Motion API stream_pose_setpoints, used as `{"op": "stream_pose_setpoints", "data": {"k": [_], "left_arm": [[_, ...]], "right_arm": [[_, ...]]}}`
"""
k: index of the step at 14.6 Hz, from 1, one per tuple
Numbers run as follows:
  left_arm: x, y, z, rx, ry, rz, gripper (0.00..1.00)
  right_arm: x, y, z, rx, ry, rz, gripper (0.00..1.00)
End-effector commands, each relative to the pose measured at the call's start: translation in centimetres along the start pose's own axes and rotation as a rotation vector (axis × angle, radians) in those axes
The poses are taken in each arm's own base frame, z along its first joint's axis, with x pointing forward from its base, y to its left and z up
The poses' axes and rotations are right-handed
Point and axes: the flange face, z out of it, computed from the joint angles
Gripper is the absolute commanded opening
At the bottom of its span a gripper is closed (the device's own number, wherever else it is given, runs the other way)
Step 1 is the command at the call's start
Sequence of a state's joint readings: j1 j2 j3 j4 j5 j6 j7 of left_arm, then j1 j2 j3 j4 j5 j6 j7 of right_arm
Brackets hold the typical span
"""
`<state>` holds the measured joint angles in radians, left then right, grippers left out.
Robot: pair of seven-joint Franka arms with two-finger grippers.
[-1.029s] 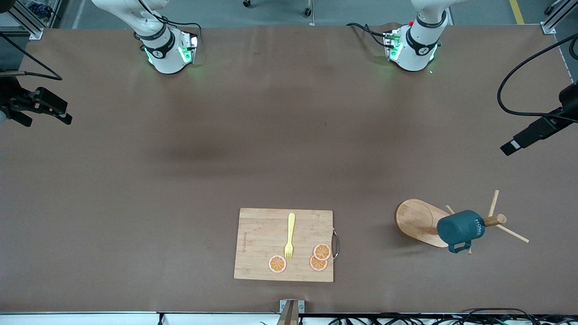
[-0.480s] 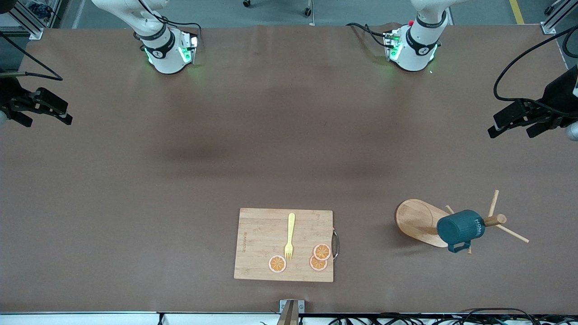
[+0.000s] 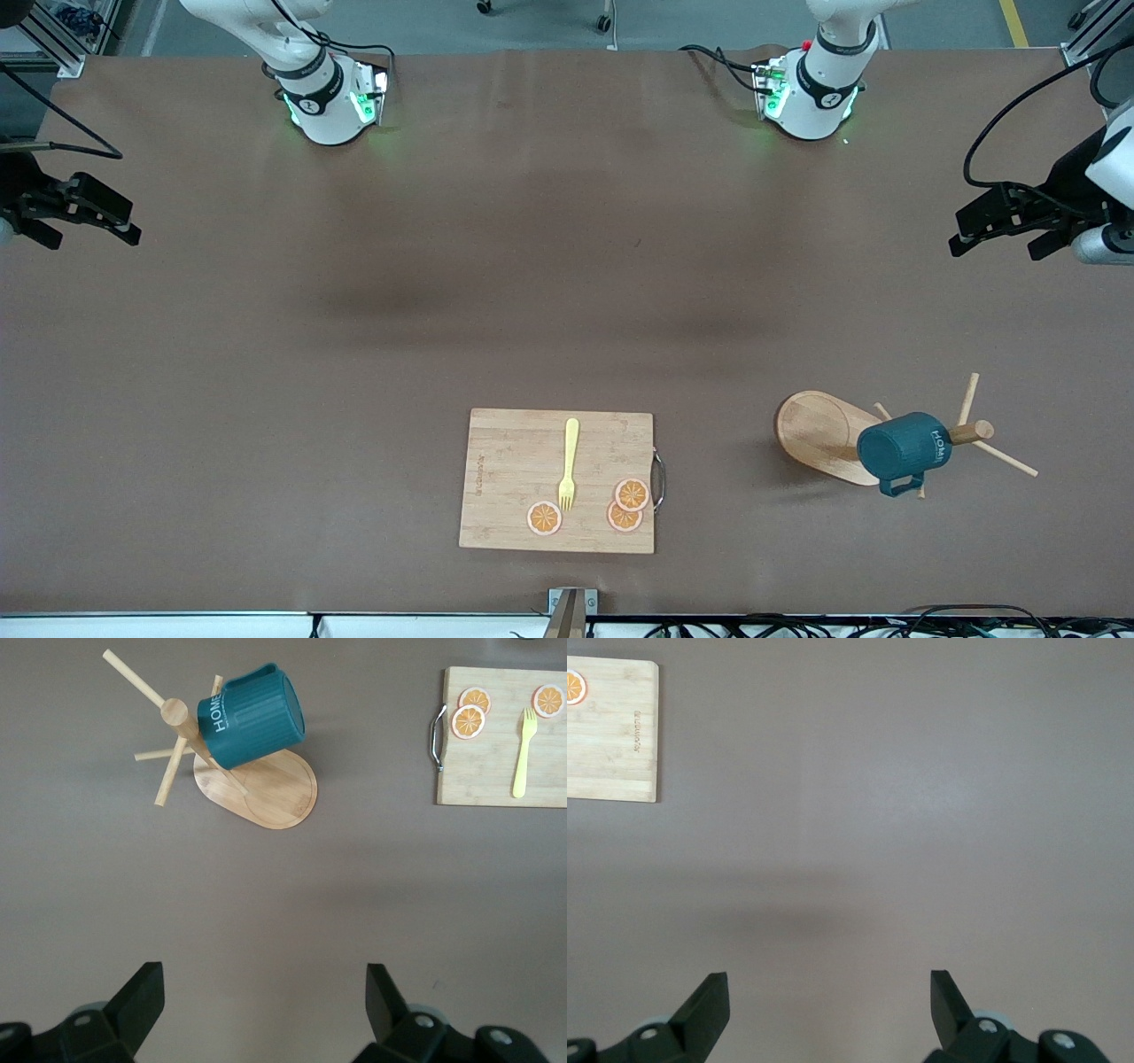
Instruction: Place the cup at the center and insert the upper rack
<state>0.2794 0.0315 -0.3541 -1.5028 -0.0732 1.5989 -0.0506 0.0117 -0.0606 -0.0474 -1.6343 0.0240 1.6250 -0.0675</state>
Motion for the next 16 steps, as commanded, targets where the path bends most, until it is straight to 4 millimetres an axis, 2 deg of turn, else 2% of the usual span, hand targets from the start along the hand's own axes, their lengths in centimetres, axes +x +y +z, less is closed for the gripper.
{"op": "stream_pose_setpoints", "data": {"k": [1,7,16], "left_arm": [[-0.8,0.8,-0.4,0.028,0.009,0.034,1.0],[-0.7,0.0,-1.1,0.029,0.025,0.019,1.0],[-0.2,-0.6,-1.0,0.041,0.04,0.011,1.0]], "right_arm": [[-0.7,0.0,-0.1,-0.018,0.007,0.002,1.0],[-0.8,0.2,-0.2,-0.018,0.004,0.005,1.0],[-0.8,0.3,-0.2,-0.018,0.003,0.006,1.0]]}}
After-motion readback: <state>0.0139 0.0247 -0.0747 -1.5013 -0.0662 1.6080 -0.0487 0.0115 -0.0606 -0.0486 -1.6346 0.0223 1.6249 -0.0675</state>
